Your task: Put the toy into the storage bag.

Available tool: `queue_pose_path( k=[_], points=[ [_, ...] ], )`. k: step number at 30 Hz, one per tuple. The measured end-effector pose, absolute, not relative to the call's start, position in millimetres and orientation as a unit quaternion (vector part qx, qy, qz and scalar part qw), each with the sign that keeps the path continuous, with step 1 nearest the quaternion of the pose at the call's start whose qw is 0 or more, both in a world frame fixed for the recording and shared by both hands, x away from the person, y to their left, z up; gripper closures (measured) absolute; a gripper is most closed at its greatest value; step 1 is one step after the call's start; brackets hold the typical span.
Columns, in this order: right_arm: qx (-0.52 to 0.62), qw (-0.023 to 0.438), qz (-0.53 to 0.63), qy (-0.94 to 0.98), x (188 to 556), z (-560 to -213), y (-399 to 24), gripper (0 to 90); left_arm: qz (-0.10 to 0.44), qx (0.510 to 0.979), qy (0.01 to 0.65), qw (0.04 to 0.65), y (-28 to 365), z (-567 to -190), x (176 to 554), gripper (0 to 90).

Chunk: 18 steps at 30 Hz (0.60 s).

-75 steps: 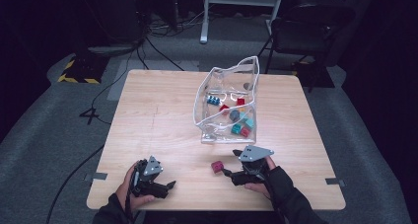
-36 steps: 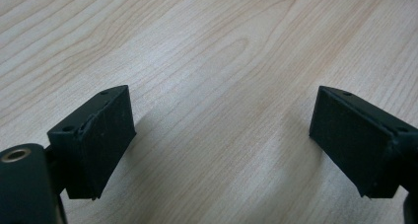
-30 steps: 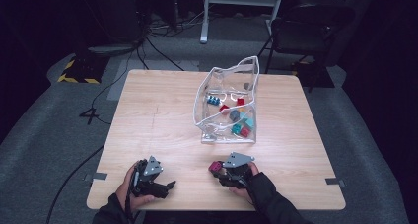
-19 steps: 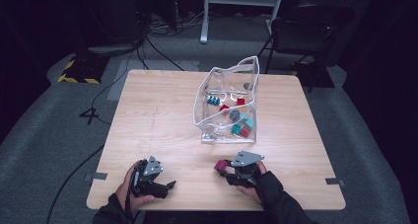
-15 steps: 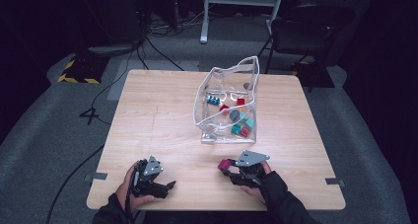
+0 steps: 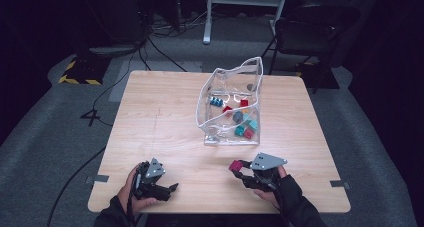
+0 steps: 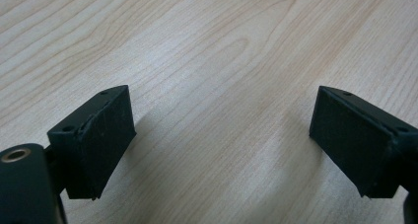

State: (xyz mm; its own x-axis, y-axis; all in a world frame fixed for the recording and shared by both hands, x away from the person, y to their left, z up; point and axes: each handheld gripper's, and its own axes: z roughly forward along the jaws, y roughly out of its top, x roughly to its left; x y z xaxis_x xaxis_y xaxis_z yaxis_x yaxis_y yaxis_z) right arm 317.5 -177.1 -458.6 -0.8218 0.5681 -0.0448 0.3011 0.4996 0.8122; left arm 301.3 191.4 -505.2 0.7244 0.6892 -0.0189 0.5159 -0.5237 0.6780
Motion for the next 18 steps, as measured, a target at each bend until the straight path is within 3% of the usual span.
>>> queue_pose_path(
  k=[18],
  points=[
    [0.258, 0.188, 0.445, 0.837, 322, -413, -190, 59.2, 0.127, 0.864, 0.349, 0.341, 191, -505, 301, 10.1]
  ],
)
